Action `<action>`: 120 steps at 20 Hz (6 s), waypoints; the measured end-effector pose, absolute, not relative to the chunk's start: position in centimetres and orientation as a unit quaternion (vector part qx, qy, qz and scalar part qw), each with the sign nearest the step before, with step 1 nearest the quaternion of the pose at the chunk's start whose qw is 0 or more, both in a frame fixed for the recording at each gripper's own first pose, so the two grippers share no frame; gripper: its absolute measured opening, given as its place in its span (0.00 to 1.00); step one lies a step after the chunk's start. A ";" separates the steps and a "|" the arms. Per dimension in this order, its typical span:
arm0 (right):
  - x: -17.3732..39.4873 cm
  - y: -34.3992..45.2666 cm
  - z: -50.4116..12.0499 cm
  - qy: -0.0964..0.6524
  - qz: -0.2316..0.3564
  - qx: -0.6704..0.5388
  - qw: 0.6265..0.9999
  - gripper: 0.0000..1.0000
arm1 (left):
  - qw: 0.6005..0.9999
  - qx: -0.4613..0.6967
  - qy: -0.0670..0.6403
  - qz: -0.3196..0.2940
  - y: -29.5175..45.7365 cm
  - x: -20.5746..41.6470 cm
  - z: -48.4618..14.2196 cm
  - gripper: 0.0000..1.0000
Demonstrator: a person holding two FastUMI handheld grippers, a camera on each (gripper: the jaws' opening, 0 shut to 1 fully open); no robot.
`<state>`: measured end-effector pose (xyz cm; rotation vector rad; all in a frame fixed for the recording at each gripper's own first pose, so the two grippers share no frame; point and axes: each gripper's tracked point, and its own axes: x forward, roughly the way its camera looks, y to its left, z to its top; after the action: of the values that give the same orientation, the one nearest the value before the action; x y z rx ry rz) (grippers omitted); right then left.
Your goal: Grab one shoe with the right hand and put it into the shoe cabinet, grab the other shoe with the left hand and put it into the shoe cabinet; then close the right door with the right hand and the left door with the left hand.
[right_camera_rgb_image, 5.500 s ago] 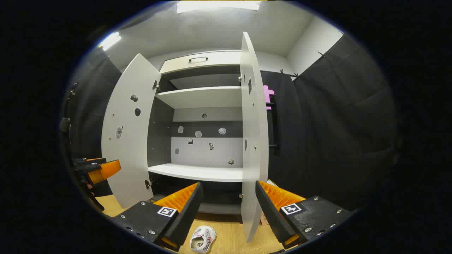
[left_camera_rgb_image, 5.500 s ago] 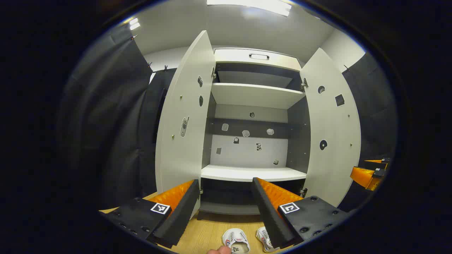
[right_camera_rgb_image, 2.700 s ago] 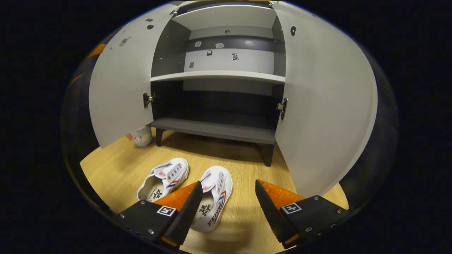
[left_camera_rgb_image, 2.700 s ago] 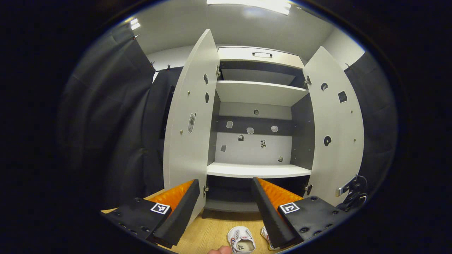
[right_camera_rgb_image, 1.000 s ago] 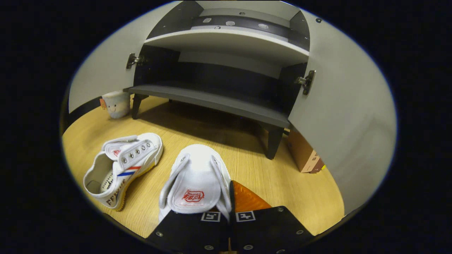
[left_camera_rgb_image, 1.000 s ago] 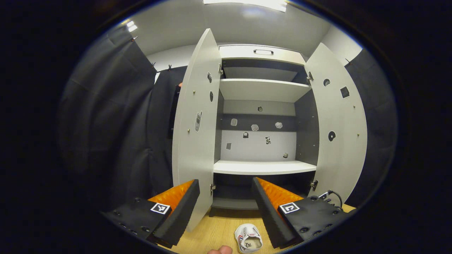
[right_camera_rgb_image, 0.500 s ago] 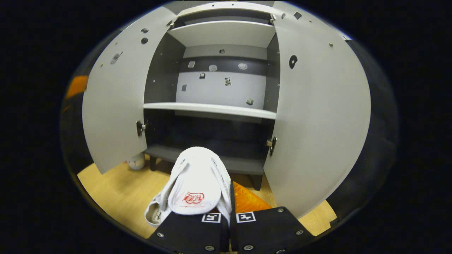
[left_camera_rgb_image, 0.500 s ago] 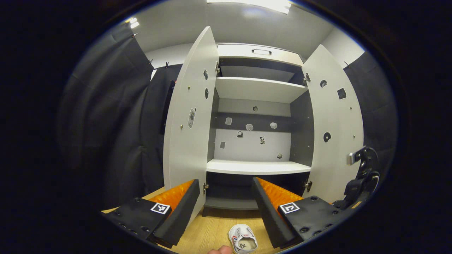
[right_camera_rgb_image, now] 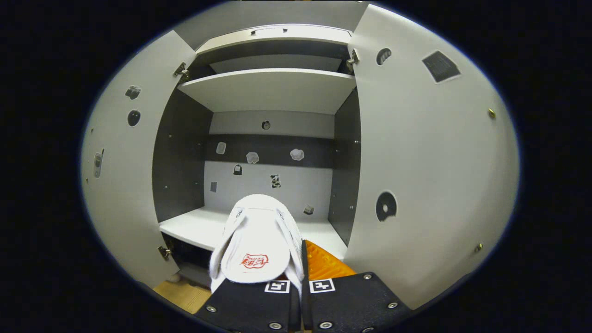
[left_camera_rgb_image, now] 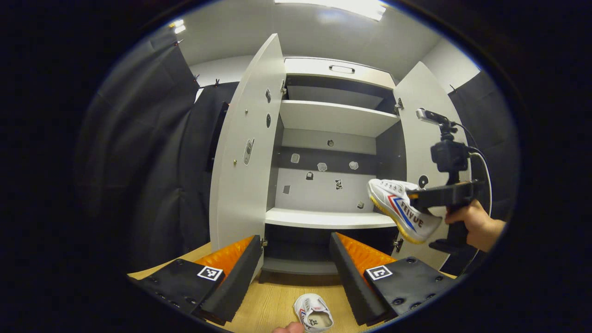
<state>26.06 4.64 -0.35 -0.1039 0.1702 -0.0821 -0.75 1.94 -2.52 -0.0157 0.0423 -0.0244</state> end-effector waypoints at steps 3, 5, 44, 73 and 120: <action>32.7 4.8 0.1 0.094 -0.050 -0.078 0.991 0.07 | 1.000 -0.007 0.023 -0.005 2.9 -0.6 -2.8 0.96; 36.7 4.8 -0.6 0.113 -0.061 -0.077 0.989 0.01 | 1.000 -0.007 0.024 0.001 3.5 -0.5 -2.9 0.96; 37.2 5.5 -5.0 0.200 -0.003 -0.060 0.978 0.93 | 1.000 -0.001 0.027 -0.013 2.4 -0.4 -2.9 0.96; 2.6 0.7 -4.5 0.025 -0.020 -0.007 0.999 0.94 | 0.929 -0.023 0.359 -0.080 -1.4 -1.8 -29.2 0.99; 1.8 0.8 -3.1 0.008 -0.014 0.009 1.000 0.94 | 0.983 0.023 0.181 -0.007 -3.1 29.3 -3.7 0.10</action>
<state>1.83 0.84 -3.10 0.0171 0.0153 -0.0279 29.32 -3.07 -3.70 0.0462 0.3639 -0.0141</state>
